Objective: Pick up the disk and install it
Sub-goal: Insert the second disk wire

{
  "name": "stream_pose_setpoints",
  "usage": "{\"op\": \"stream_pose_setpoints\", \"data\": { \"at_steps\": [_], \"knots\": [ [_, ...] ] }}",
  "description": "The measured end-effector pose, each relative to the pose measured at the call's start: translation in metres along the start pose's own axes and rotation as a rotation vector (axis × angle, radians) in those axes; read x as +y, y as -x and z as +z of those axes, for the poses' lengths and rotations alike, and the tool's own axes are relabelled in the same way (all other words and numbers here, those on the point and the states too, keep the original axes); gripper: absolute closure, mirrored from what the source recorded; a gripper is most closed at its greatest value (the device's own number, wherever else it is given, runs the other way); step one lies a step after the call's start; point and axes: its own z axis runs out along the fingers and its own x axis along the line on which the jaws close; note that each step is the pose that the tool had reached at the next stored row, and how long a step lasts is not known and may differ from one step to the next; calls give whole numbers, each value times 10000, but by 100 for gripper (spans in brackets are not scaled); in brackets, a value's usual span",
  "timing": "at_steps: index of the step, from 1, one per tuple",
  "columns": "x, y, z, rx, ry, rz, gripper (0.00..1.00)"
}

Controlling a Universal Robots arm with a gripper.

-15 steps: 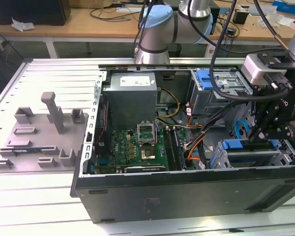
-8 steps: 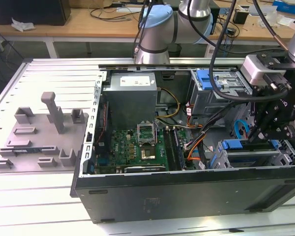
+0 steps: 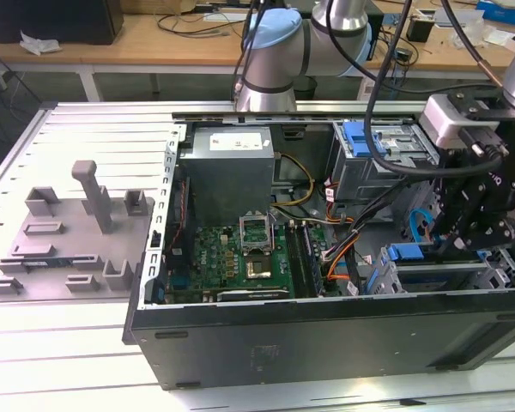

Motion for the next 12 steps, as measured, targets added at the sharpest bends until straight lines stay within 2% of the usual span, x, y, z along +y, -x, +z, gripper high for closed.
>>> {"op": "stream_pose_setpoints", "data": {
  "at_steps": [6,12],
  "knots": [
    [17,24,-123,5,-62,1,64],
    [120,131,-222,39,-177,0,64]
  ]
}}
